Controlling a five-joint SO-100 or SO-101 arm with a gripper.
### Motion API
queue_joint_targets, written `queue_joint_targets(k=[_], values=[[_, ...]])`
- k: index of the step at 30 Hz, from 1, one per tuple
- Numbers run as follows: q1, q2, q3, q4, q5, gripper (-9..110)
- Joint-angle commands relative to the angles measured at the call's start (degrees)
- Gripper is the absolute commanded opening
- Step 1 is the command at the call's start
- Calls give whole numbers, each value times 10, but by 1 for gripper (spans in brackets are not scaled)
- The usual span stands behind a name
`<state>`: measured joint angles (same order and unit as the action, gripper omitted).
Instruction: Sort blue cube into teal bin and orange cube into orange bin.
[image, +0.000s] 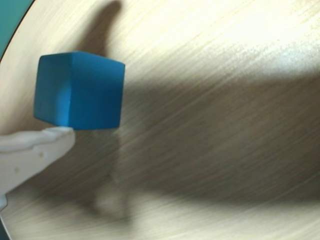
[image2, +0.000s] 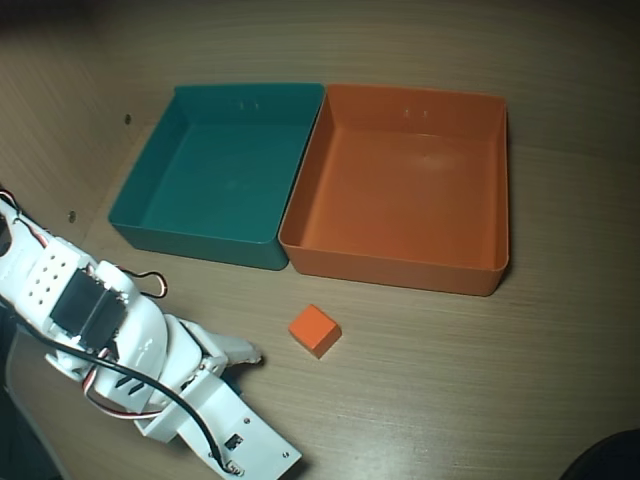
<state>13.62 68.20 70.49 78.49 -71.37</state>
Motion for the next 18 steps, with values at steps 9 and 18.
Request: queue_joint_targets(k=[9, 18], values=[[32, 81, -27, 4, -69, 32], [41, 95, 44, 4, -108, 32]])
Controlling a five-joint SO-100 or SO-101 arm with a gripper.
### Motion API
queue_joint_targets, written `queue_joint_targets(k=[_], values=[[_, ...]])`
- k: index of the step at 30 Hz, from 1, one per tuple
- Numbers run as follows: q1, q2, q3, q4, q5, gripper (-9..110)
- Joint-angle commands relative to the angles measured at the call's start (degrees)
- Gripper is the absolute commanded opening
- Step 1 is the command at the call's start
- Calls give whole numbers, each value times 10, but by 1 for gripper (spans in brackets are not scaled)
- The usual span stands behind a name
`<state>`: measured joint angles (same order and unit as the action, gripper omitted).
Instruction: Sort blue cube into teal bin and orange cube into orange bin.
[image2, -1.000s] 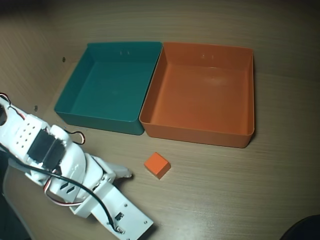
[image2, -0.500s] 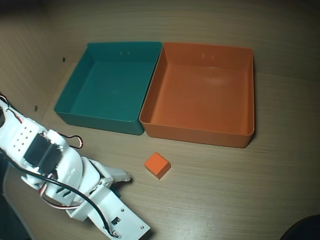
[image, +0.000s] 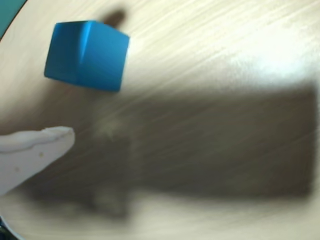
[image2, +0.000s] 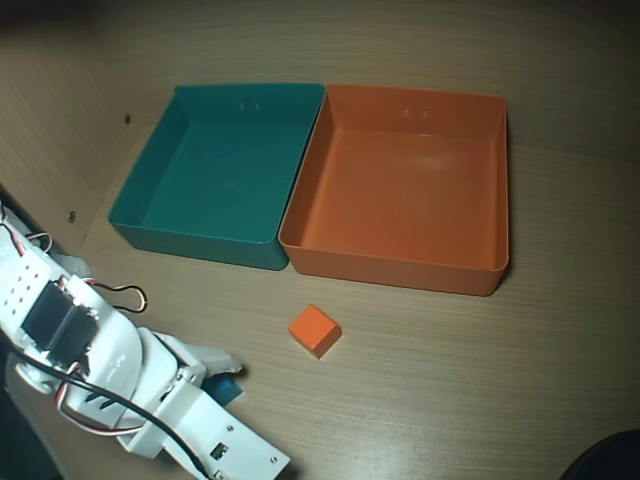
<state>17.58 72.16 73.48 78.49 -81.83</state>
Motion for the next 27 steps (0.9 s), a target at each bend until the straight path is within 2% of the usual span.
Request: queue_joint_targets(k=[1, 7, 17, 27], values=[[2, 63, 32, 4, -4, 32], [0, 105, 107, -6, -4, 32], [-19, 107, 108, -6, -1, 32], [-25, 108, 108, -7, 111, 32]])
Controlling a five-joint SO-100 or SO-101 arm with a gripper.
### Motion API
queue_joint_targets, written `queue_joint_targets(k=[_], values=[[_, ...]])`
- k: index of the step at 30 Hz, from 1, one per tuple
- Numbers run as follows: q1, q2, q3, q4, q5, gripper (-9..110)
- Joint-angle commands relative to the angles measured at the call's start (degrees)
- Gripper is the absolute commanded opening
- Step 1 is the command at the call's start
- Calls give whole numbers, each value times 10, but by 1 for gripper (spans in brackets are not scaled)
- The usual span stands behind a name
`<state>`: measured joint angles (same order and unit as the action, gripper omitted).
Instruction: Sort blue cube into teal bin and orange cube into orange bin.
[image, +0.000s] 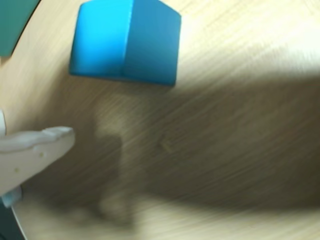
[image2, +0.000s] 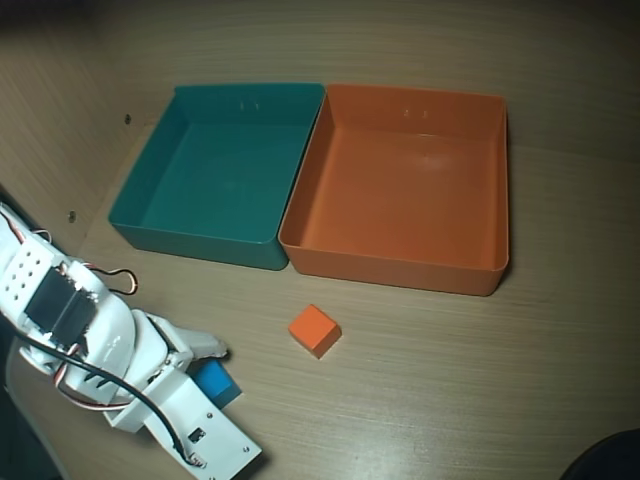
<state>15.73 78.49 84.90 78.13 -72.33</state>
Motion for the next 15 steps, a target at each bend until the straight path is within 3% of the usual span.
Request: queue_joint_targets(k=[1, 15], values=[[-7, 44, -6, -4, 20, 32], [-25, -21, -4, -83, 19, 32]])
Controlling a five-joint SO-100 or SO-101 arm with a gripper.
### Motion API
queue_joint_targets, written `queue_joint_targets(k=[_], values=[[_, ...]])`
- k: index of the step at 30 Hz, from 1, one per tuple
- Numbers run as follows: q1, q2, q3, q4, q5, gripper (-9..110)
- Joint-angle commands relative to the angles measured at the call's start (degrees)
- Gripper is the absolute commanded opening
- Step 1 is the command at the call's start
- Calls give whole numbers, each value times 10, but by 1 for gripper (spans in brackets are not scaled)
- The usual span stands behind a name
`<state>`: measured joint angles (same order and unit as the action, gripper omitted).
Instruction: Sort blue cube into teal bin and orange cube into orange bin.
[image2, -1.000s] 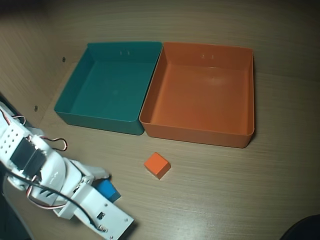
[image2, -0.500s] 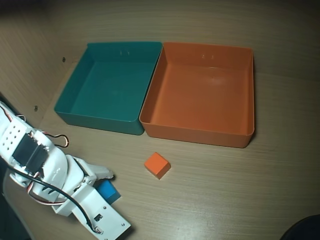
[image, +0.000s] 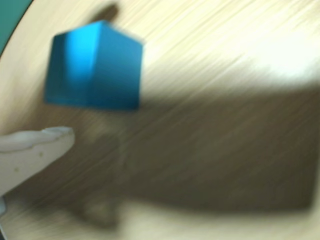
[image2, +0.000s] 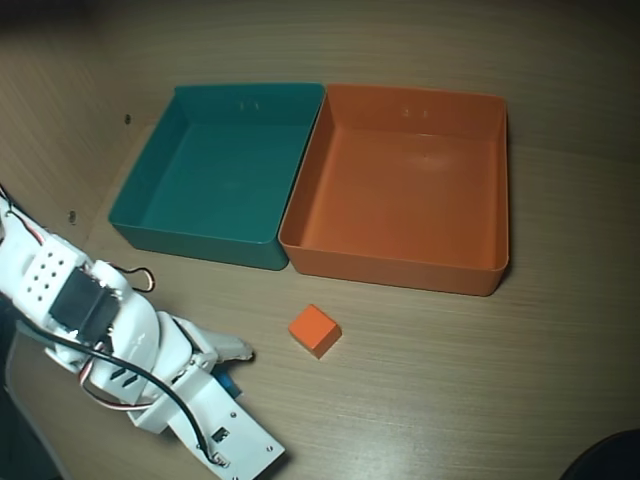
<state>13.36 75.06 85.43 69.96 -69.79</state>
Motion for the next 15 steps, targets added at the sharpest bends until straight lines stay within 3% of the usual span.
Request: queue_joint_targets(k=[1, 9, 15], values=[[-2, 14, -7, -2, -6, 32], [3, 4, -1, -2, -6, 31], [4, 4, -1, -8, -3, 14]])
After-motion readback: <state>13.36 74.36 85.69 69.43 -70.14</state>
